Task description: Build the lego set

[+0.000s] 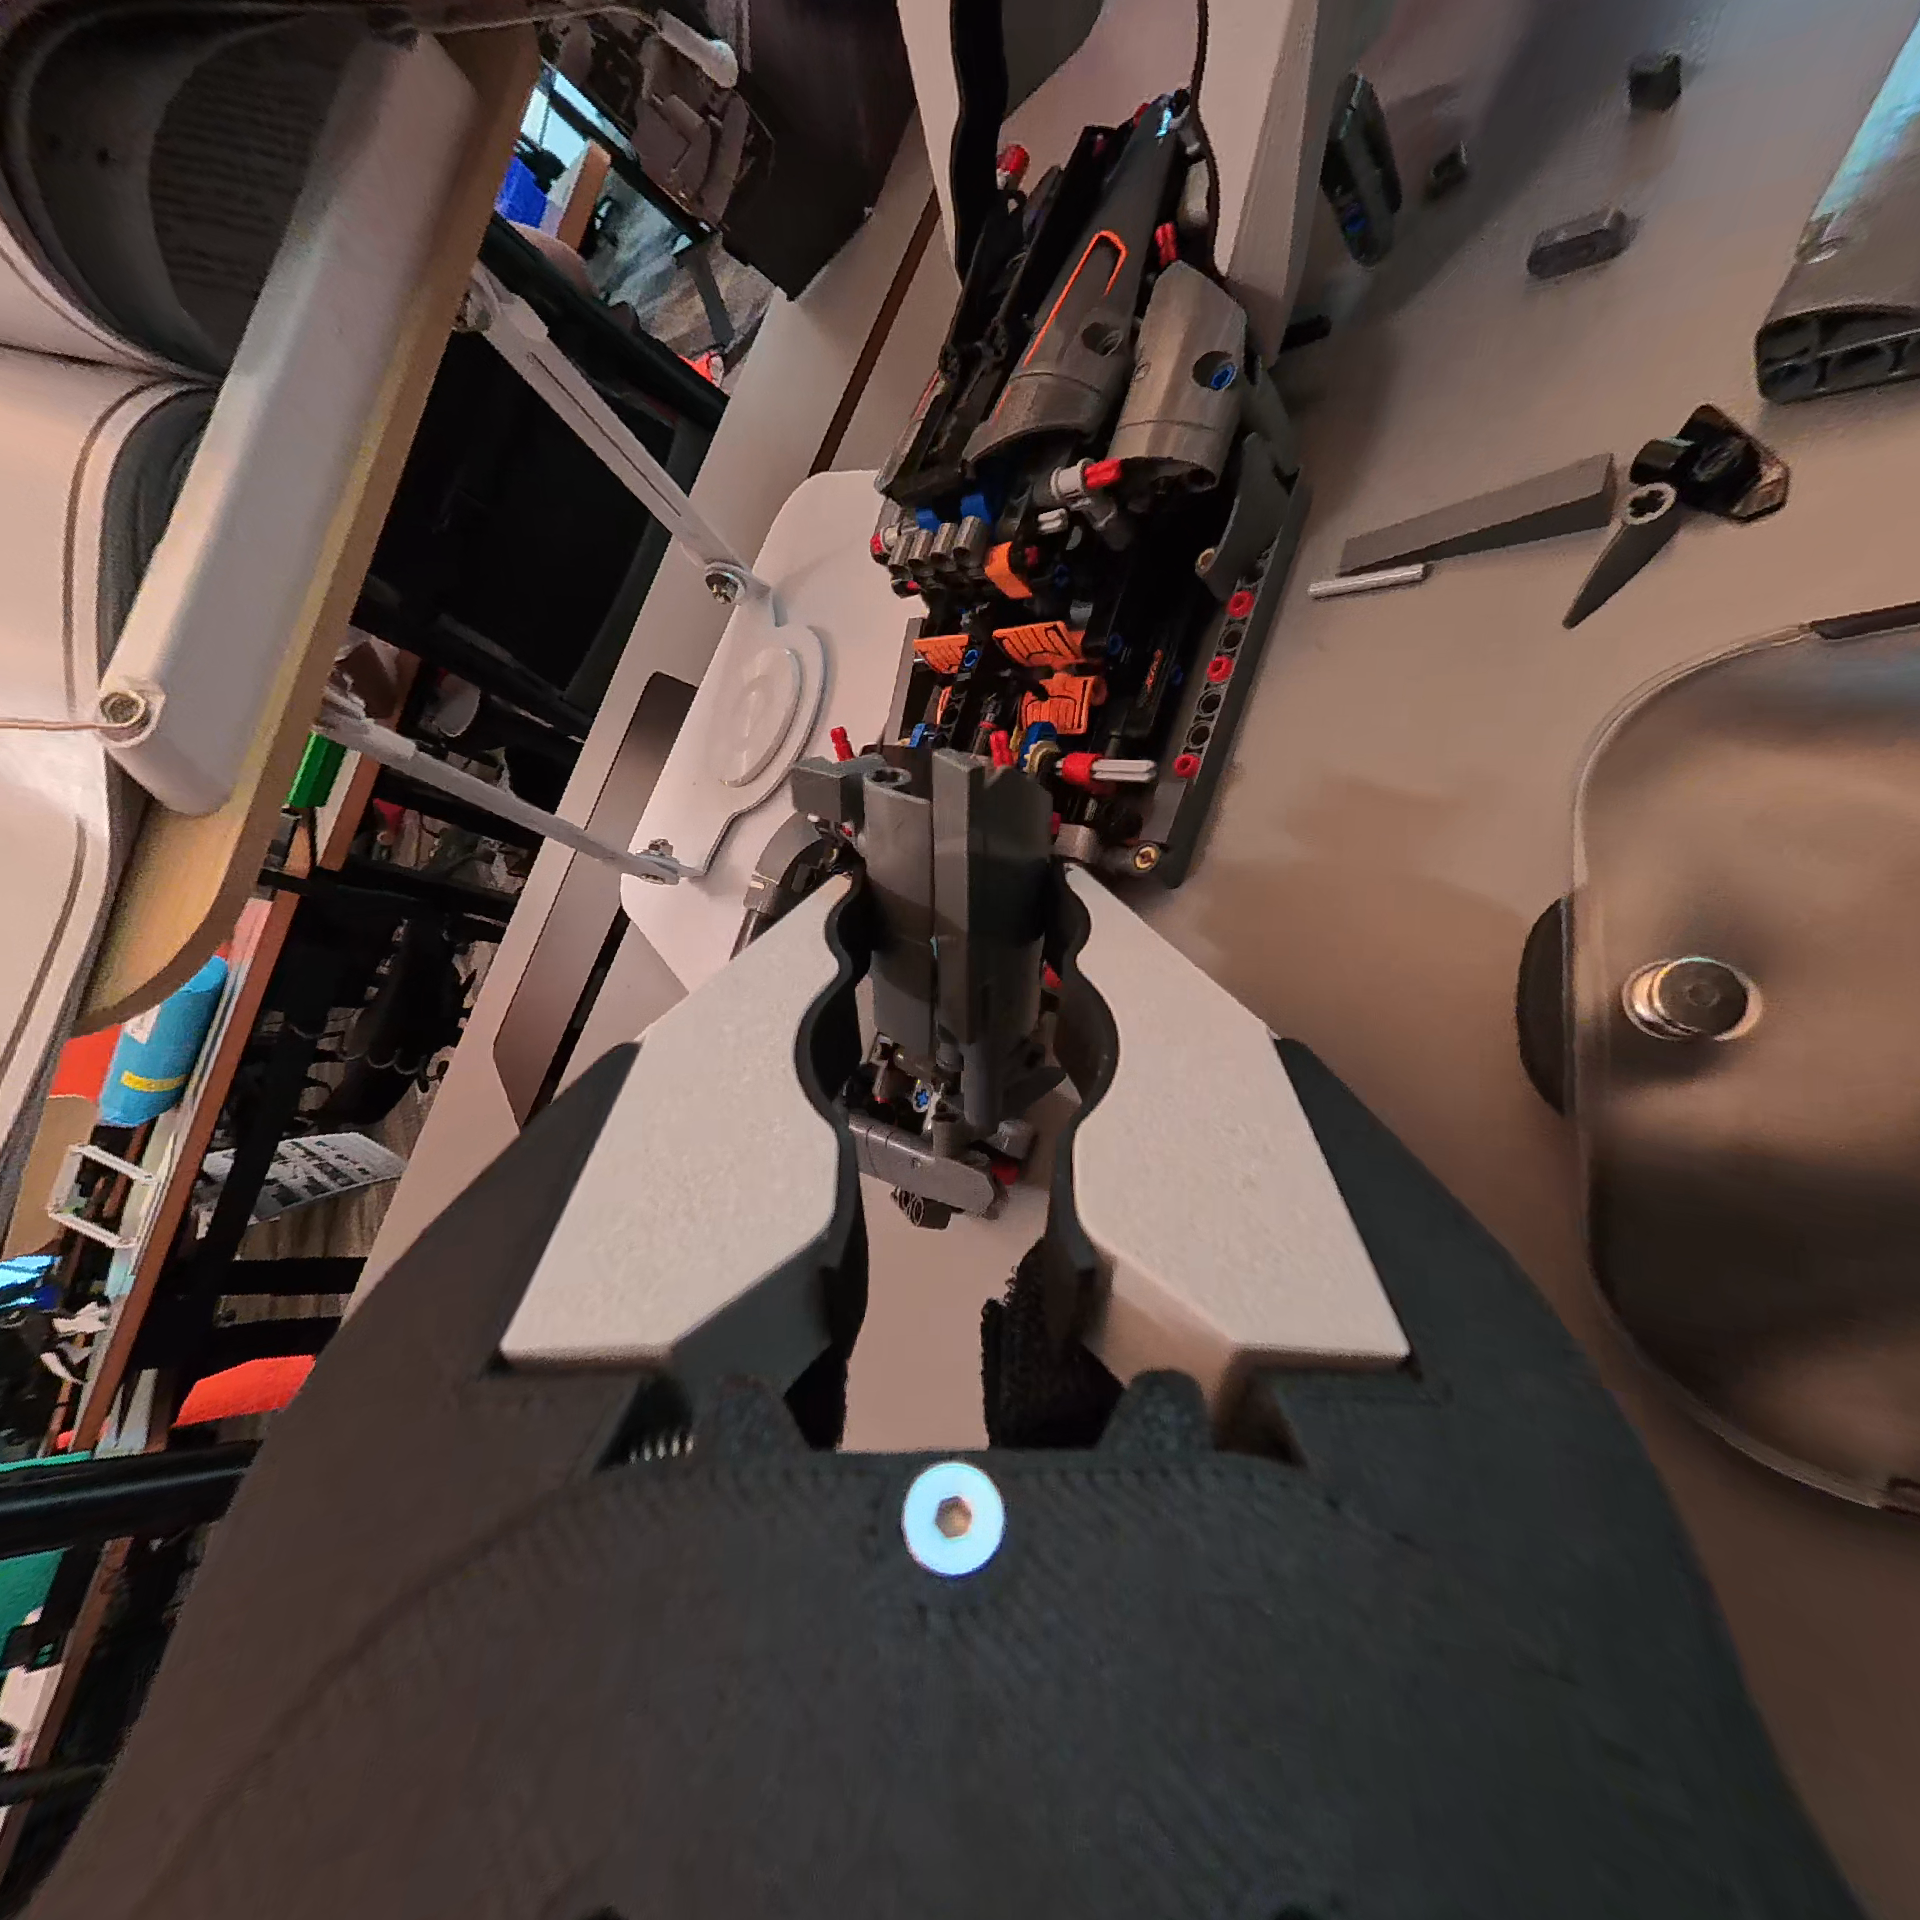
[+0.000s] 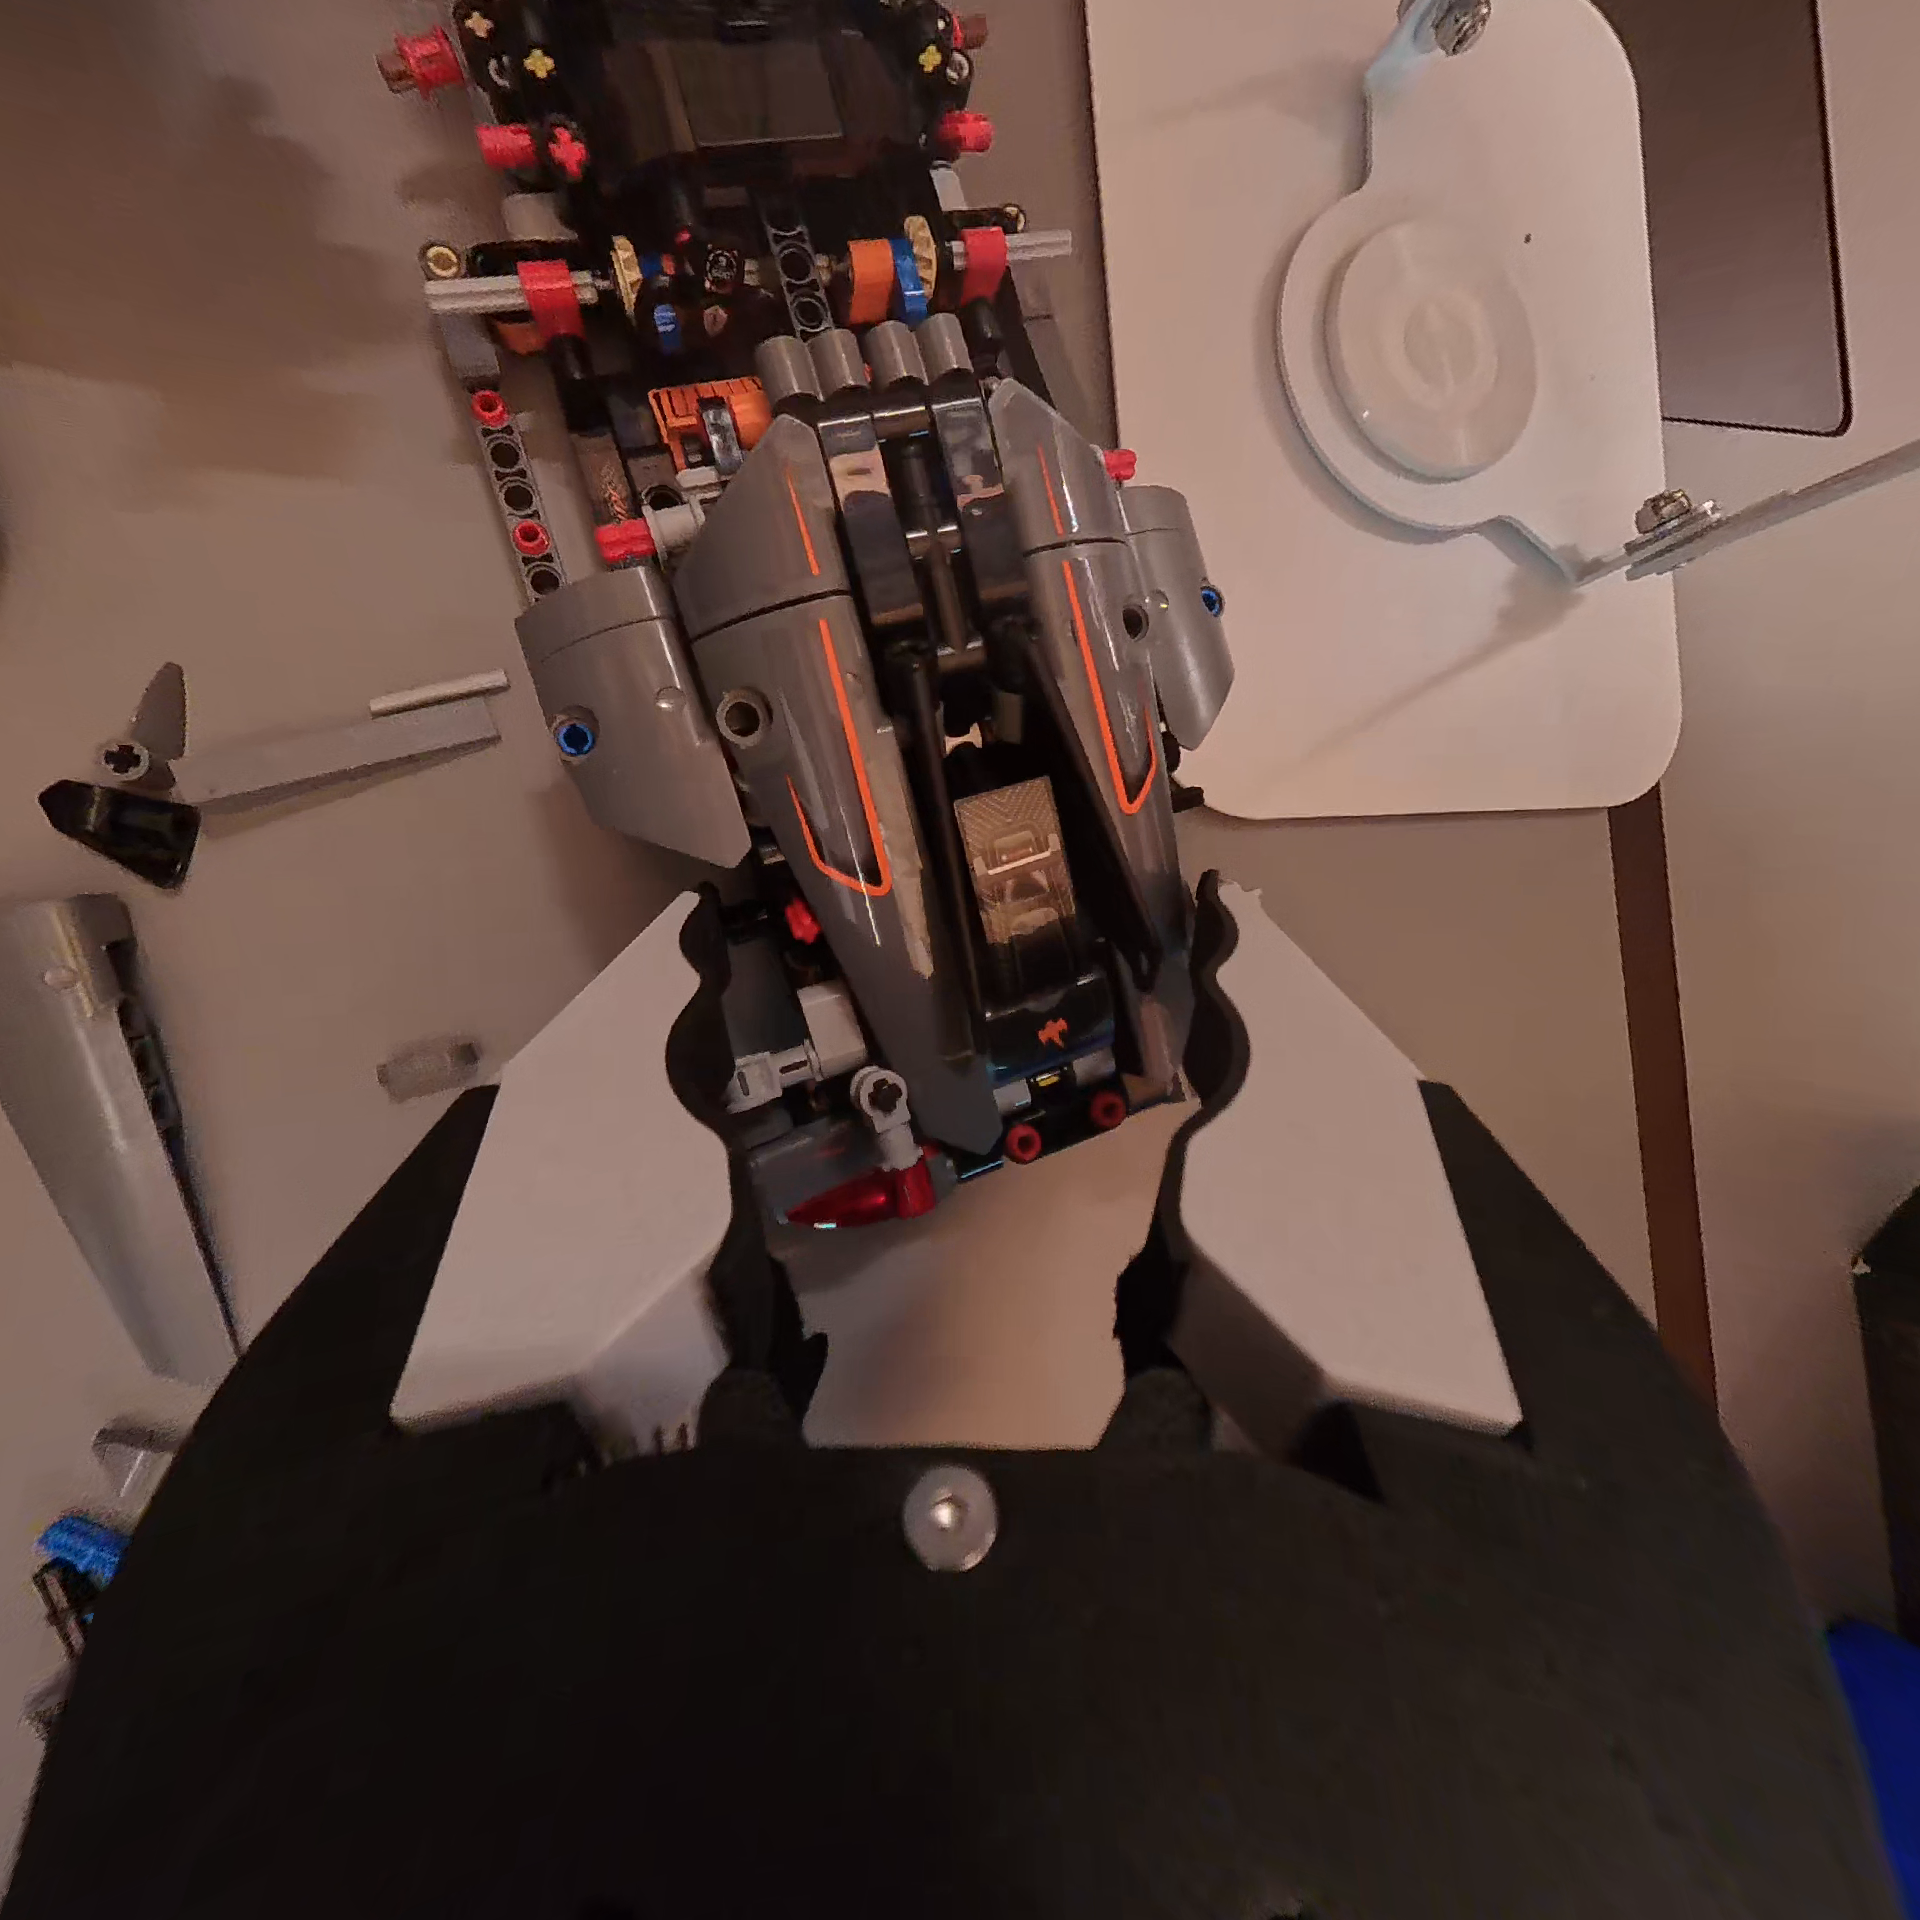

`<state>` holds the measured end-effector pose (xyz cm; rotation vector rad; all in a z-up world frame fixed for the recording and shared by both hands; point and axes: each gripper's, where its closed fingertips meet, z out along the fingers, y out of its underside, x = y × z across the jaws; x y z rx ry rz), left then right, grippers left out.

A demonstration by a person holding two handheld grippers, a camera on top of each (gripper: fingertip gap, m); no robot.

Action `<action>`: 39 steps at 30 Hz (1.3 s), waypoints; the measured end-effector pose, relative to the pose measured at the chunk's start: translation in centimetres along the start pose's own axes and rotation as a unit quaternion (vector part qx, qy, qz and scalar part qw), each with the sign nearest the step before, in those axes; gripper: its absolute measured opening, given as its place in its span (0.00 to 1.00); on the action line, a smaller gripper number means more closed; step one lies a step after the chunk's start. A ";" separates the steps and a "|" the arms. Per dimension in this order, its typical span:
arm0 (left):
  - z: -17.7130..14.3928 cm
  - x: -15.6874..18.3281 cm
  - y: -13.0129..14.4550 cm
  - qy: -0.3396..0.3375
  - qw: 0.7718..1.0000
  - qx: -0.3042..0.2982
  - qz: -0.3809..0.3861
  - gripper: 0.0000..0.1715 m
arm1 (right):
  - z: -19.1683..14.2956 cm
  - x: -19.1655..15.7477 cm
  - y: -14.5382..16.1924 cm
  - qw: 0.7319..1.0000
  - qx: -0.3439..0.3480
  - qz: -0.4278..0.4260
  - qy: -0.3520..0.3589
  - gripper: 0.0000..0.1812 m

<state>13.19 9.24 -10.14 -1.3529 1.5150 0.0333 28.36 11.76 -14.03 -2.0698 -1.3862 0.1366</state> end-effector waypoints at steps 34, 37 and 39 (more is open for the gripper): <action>0.1 -1.0 0.2 -0.002 0.999 0.020 -0.045 0.18 | -0.5 0.0 -0.1 0.997 -0.012 -0.062 0.036 0.48; 0.1 -1.0 0.3 0.000 0.999 0.020 -0.047 0.18 | -0.5 0.0 -0.1 0.997 -0.015 -0.067 0.040 0.48; 0.2 -1.0 0.4 0.001 0.999 0.020 -0.049 0.18 | -0.5 0.0 -0.2 0.996 -0.015 -0.071 0.042 0.48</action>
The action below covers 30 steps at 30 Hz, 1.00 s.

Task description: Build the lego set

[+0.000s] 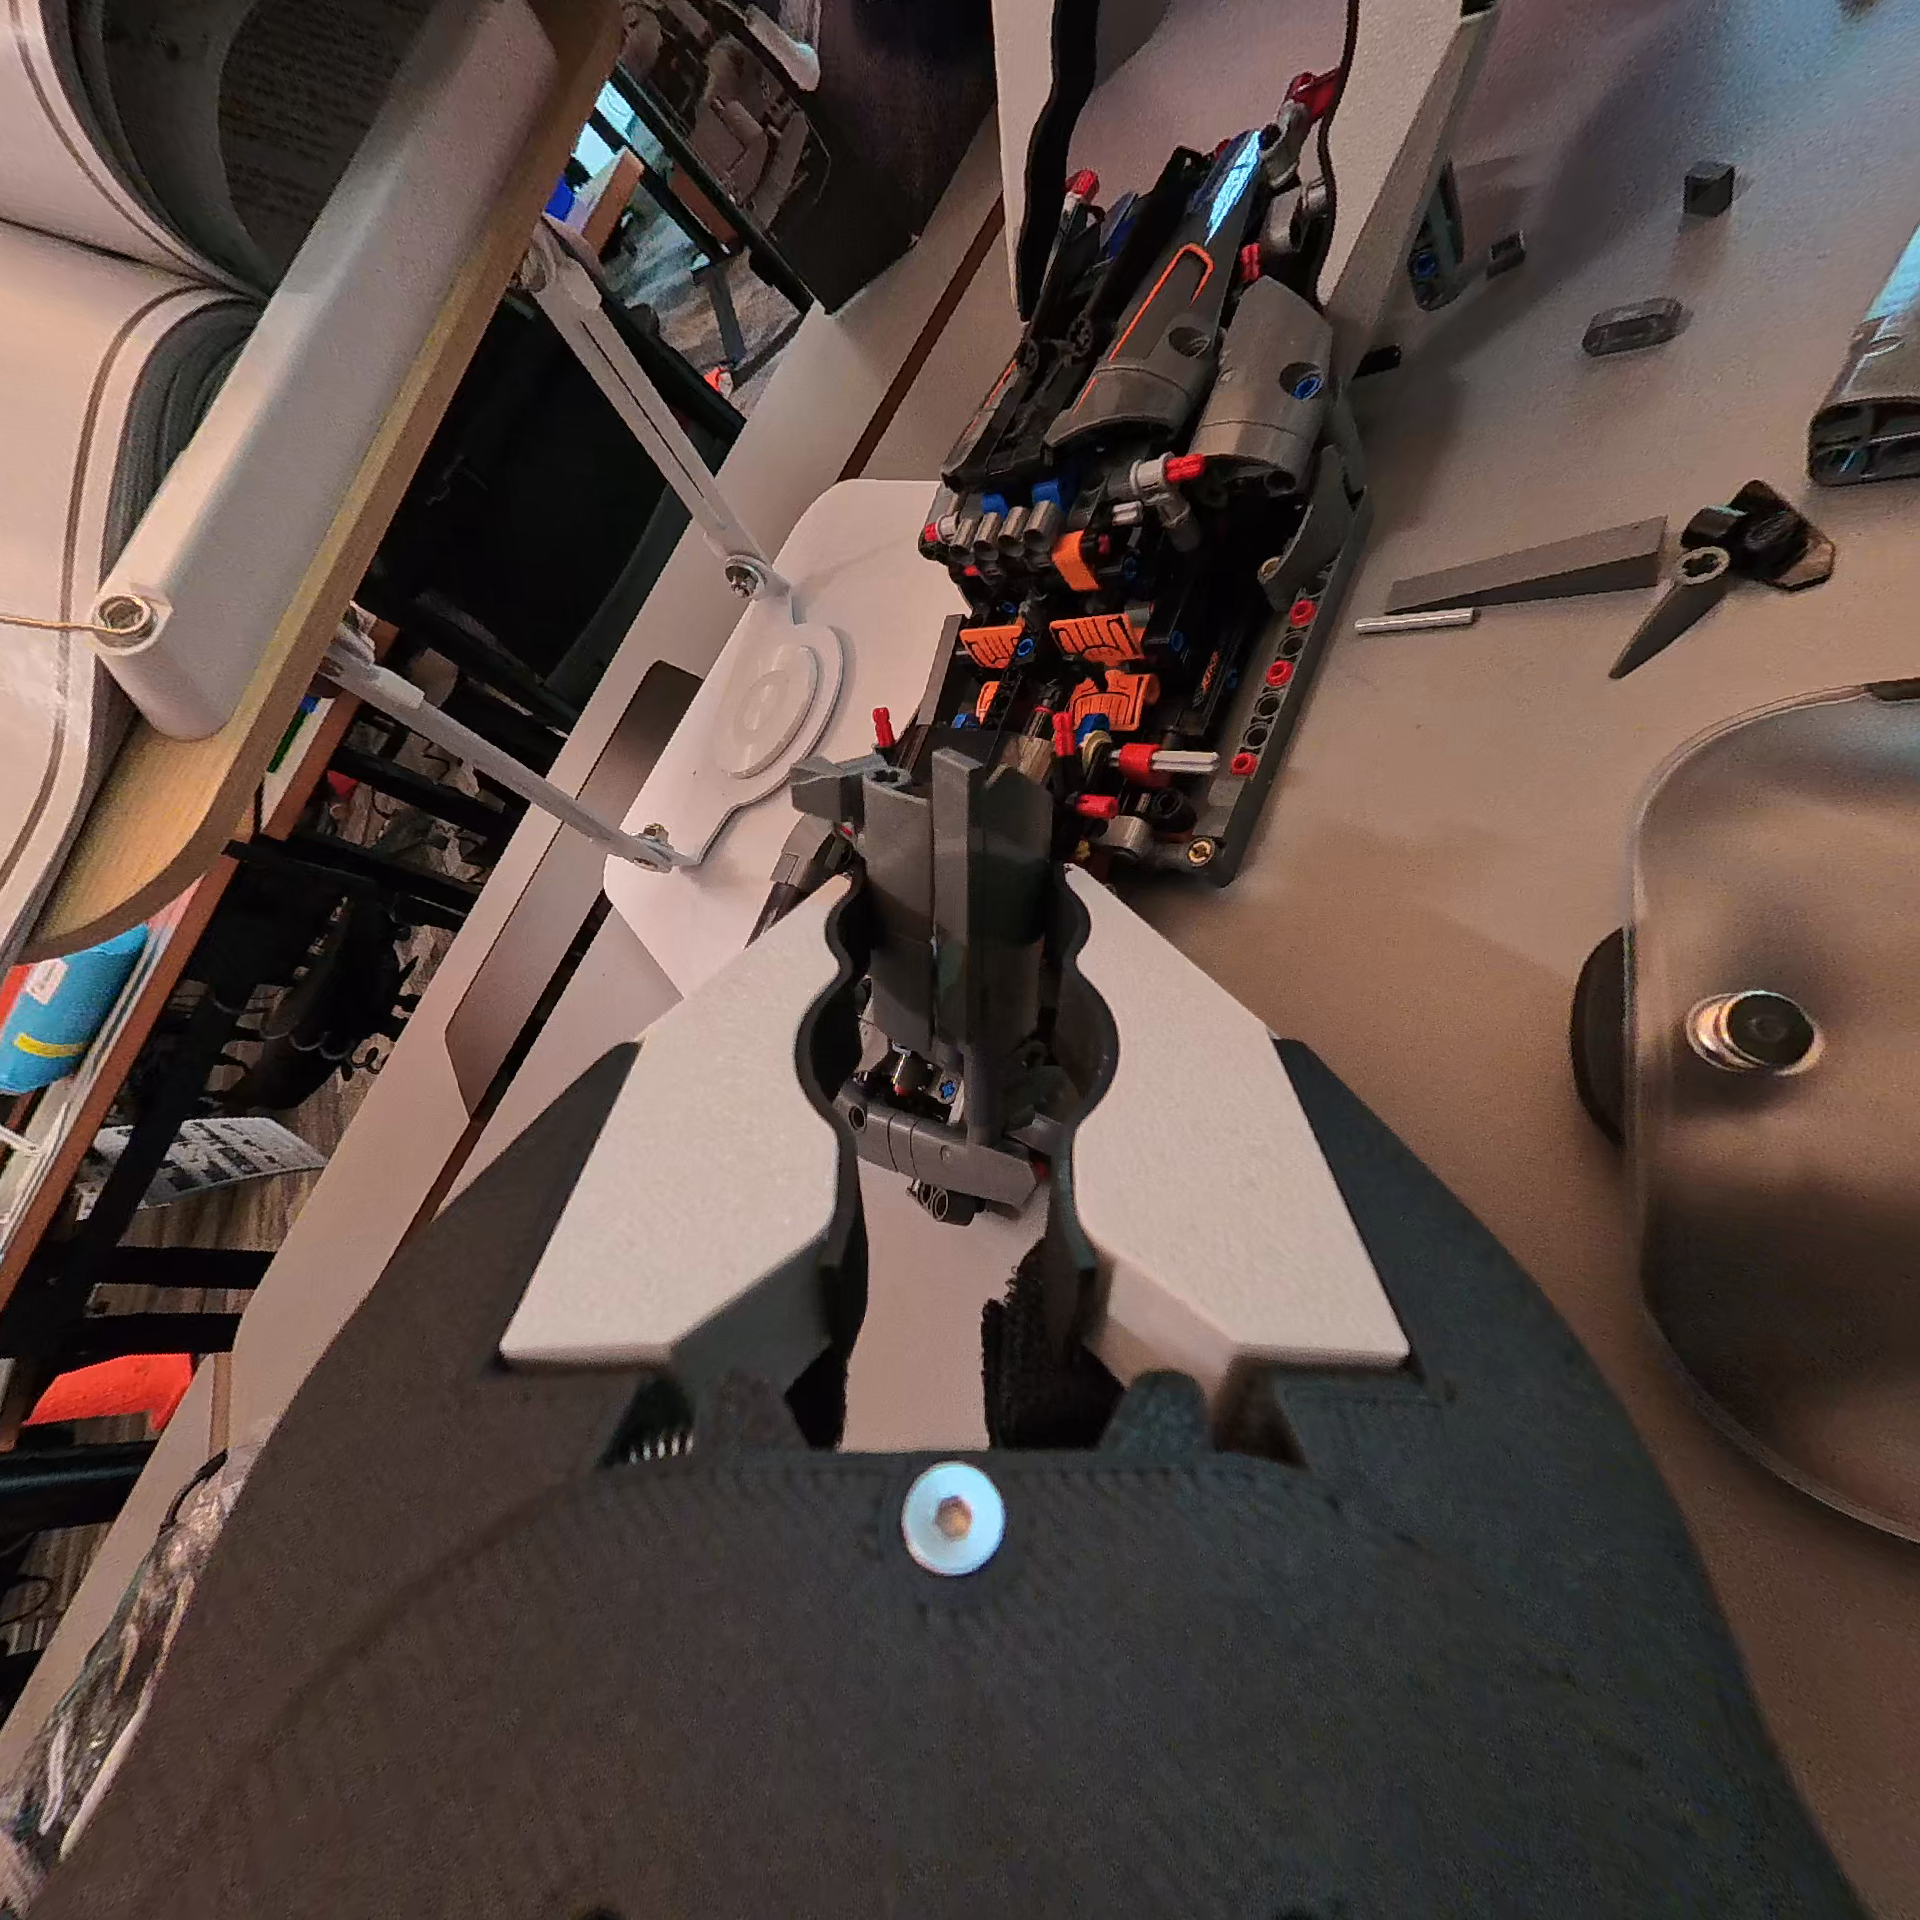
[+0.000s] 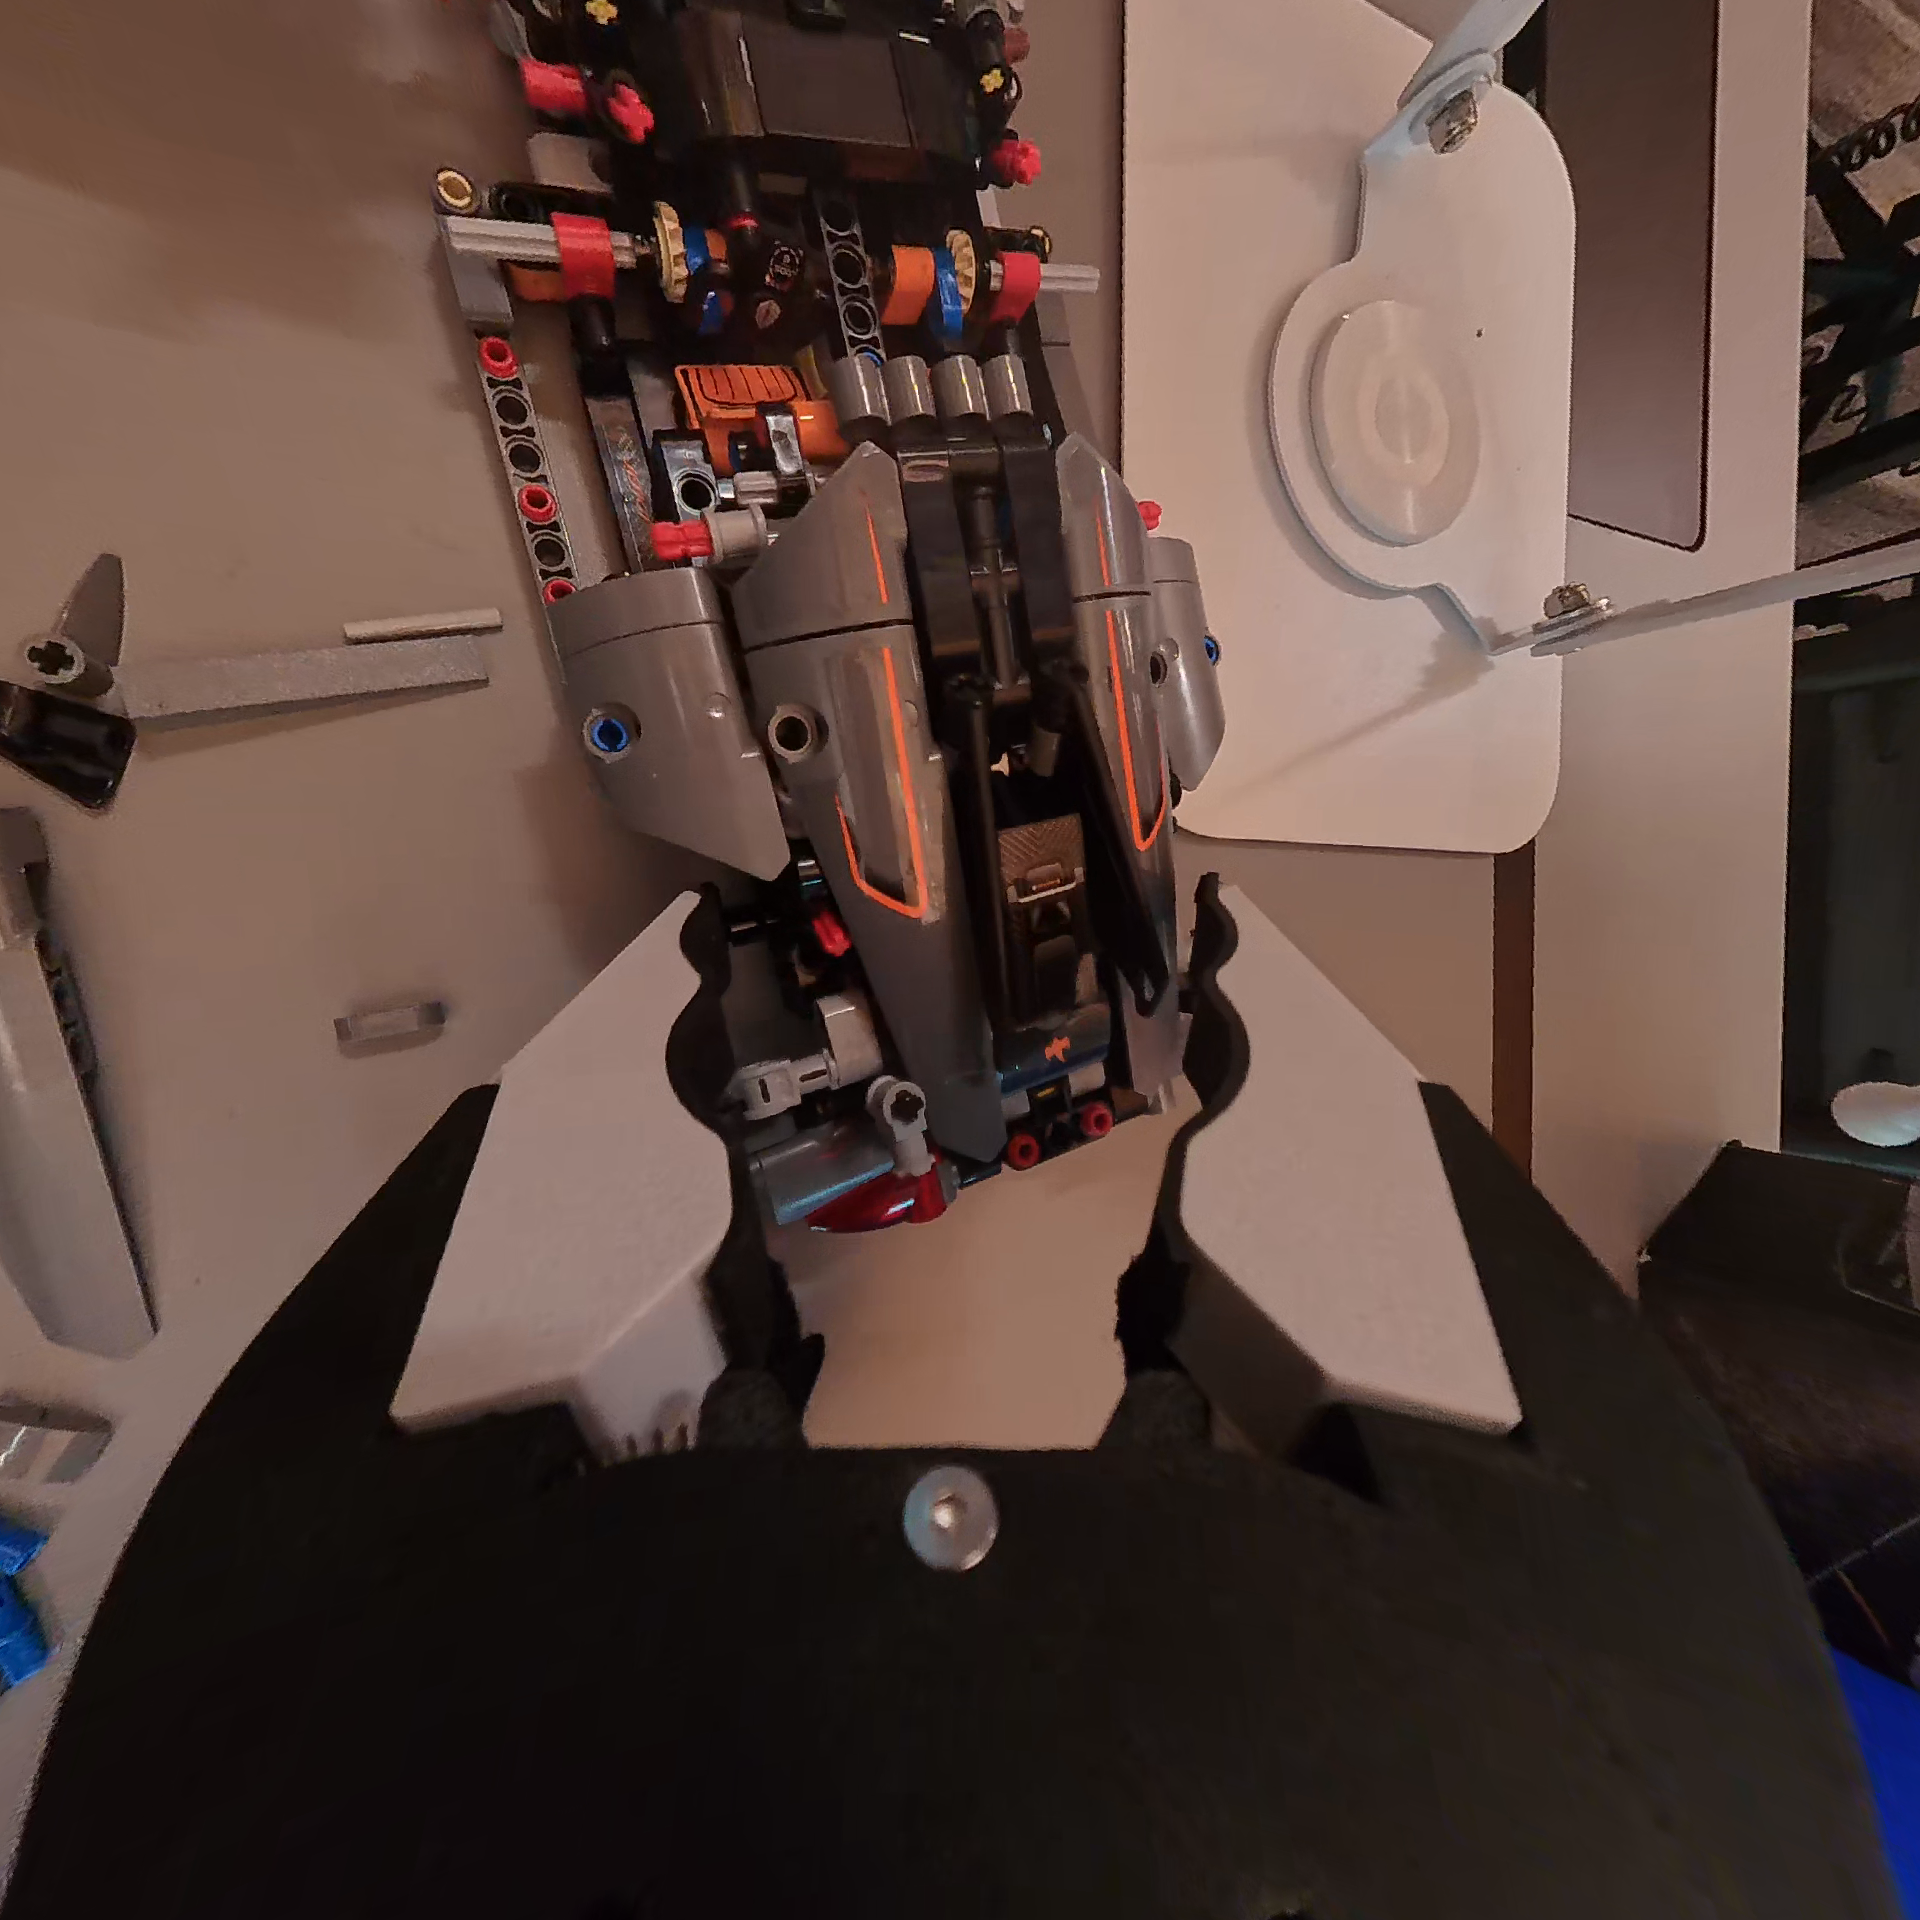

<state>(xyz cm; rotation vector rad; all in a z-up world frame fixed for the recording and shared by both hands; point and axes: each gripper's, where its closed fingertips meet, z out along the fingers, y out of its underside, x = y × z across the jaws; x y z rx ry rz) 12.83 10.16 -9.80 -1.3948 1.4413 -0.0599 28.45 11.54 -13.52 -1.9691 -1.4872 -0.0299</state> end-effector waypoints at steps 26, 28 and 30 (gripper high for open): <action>0.3 0.6 -0.3 0.011 1.000 0.002 -0.001 0.18 | -0.2 -0.8 -0.3 0.999 -0.009 -0.041 0.002 0.49; 0.3 0.6 -0.4 0.011 1.000 0.003 -0.001 0.18 | -0.2 -0.9 -0.3 0.999 -0.007 -0.045 0.000 0.50; 0.3 0.6 -0.4 0.010 1.000 0.003 0.000 0.18 | -0.3 -1.0 -0.4 0.999 -0.006 -0.053 0.000 0.50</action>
